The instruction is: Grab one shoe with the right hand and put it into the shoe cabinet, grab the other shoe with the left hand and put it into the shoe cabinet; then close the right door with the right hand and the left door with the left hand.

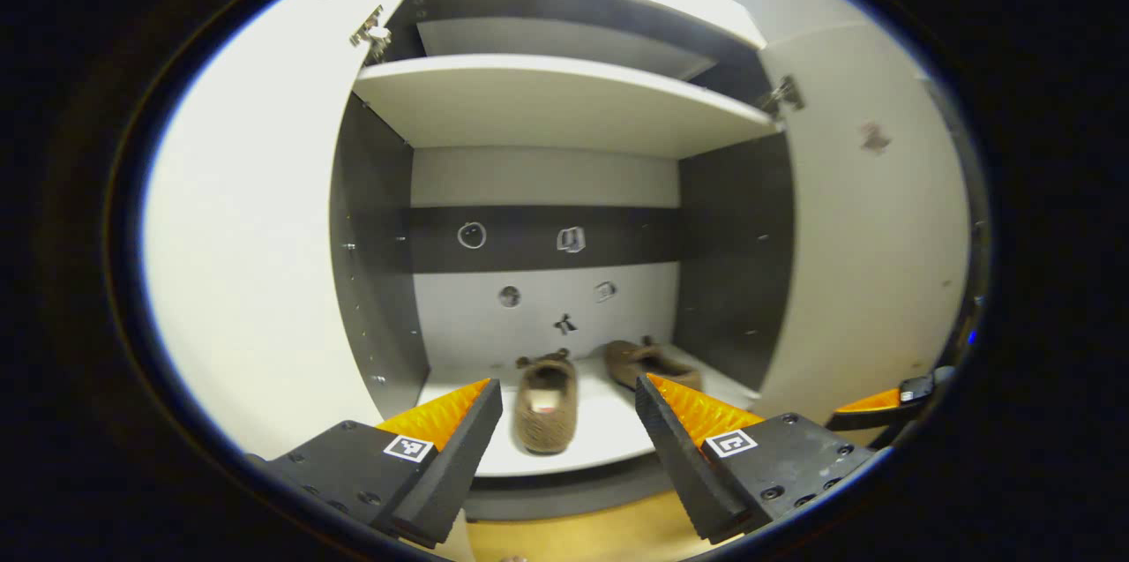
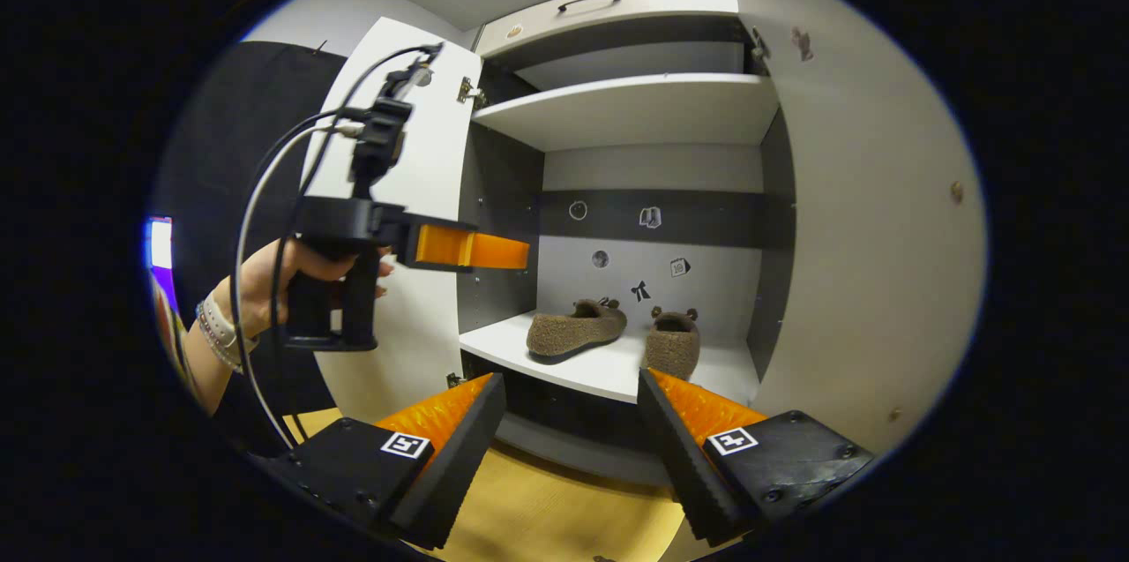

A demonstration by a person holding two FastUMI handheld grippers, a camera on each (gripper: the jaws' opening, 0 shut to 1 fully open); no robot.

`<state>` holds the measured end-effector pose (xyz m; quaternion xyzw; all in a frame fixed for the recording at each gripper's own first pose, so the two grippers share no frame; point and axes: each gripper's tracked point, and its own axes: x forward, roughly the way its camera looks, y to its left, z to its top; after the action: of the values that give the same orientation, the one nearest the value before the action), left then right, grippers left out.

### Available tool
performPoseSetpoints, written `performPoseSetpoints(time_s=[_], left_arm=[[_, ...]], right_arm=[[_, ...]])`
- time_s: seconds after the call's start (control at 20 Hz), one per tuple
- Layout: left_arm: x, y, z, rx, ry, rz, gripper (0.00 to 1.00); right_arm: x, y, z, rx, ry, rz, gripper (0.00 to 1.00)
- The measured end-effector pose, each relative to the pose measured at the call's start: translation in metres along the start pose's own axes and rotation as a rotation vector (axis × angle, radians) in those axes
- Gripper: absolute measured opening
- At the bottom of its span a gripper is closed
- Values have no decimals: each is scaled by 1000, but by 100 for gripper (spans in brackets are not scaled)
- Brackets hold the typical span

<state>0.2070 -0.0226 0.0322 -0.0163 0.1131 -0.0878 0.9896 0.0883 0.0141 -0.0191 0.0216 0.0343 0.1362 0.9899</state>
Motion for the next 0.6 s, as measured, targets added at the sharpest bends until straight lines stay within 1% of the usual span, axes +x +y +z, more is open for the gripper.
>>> performPoseSetpoints(time_s=[0.1,0.15,0.2,0.25,0.35,0.45,0.5,0.55,0.6], left_arm=[[-49,-9,5,3,-16,-47,96],[-70,-9,6,10,-25,-57,99],[-89,-10,7,12,-34,-71,96],[-108,-15,5,4,-35,-91,96],[-146,-16,-2,-35,-30,-122,96],[-184,-17,-8,-64,-36,-128,96],[-197,-16,-12,-72,-33,-133,94],[-209,-15,-15,-80,-30,-143,96],[-220,-13,-13,-89,-37,-147,95]], right_arm=[[-32,-2,28,37,-62,-59,98],[-49,-7,36,54,-82,-98,98],[-65,-15,44,60,-97,-144,98],[-81,-27,53,58,-108,-195,98],[-115,-61,64,30,-120,-315,98],[-143,-103,68,-28,-128,-456,98],[-154,-126,65,-64,-113,-532,97],[-161,-149,61,-92,-90,-599,97],[-163,-164,57,-103,-70,-634,97]])
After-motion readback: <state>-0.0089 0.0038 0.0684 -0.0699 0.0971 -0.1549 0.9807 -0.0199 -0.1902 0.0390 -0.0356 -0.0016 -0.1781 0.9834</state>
